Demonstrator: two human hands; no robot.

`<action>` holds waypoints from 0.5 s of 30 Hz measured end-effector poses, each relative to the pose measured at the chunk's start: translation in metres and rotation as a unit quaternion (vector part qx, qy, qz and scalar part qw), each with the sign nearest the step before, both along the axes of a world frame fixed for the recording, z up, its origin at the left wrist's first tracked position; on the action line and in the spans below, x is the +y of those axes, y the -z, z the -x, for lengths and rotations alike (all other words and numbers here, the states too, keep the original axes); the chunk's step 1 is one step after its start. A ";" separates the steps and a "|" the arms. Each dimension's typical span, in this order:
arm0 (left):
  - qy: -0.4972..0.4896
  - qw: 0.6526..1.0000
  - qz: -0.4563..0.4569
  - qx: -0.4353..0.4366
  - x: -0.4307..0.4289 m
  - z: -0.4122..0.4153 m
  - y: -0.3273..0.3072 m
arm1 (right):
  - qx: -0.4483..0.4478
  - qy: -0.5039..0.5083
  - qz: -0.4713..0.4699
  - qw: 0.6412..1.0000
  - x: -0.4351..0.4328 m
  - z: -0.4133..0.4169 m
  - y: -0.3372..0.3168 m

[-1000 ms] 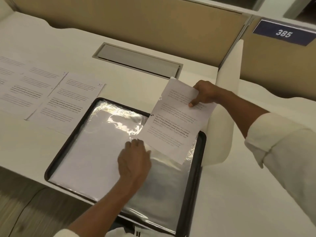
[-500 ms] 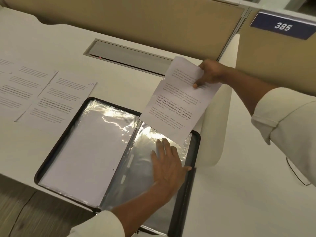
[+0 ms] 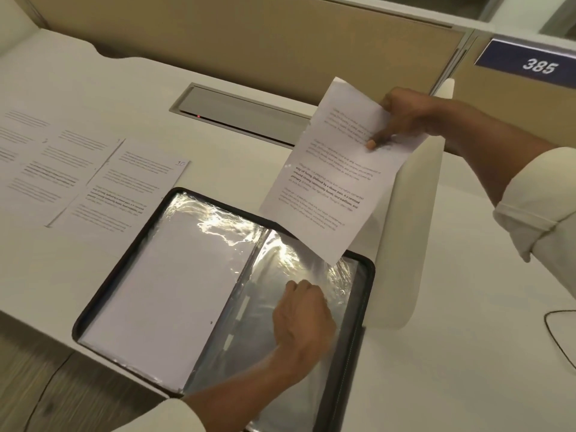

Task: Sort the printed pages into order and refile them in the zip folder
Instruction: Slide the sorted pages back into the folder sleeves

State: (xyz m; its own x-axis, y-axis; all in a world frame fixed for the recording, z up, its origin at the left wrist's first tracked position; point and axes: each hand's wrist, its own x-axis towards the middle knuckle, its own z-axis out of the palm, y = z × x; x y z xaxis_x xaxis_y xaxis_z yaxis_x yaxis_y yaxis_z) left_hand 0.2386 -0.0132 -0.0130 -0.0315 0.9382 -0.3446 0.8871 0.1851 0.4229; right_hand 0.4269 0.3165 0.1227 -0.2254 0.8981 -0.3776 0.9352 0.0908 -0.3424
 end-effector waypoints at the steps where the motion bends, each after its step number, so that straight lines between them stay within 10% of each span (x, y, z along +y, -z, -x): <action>1: -0.021 1.000 0.000 -0.013 0.001 0.002 -0.001 | -0.005 -0.006 0.003 1.000 0.002 -0.001 -0.001; 15: -0.102 0.994 -0.022 -0.034 0.001 0.013 0.009 | -0.081 -0.051 0.061 0.994 0.039 -0.002 -0.019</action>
